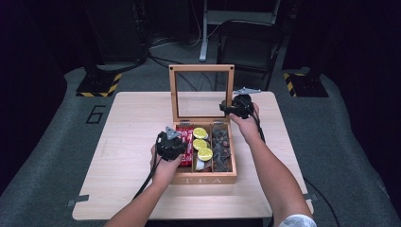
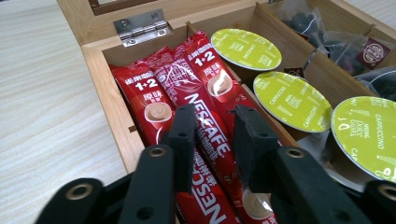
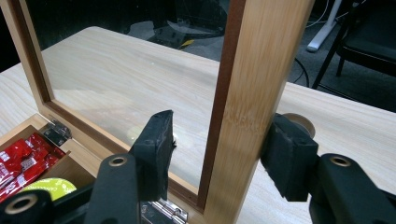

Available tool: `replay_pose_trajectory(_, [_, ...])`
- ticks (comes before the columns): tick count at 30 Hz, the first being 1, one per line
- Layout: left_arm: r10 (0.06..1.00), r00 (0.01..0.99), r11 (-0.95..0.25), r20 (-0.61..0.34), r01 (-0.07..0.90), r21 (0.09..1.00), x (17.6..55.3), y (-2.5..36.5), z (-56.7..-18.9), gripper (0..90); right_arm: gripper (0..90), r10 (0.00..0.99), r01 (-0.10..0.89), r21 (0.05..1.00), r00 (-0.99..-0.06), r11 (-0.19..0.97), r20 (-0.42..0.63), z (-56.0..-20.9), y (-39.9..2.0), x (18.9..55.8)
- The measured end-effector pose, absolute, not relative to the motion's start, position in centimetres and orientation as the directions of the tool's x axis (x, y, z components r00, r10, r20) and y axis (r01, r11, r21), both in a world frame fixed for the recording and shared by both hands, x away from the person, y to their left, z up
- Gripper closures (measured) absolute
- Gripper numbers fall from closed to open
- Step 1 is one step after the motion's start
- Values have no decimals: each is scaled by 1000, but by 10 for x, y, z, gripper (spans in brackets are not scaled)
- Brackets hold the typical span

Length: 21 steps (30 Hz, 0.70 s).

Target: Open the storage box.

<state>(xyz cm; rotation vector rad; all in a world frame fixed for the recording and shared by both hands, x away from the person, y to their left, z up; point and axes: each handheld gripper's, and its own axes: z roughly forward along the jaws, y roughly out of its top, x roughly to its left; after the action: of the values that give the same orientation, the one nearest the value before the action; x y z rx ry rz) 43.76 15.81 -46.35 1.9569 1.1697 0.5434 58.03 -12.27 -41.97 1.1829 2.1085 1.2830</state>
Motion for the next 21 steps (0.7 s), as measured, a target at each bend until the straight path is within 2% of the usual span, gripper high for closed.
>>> replay_pose_trajectory(10, [876, 482, -279, -8, 521, 806, 435, 155, -460, 851, 462, 825, 453, 863, -560, 222, 81, -419, -123, 579])
replay_pose_trajectory(21, [884, 465, -218, -47, 500, 838, 432, 166, -446, 861, 467, 823, 449, 867, -562, 216, 86, -420, -125, 579])
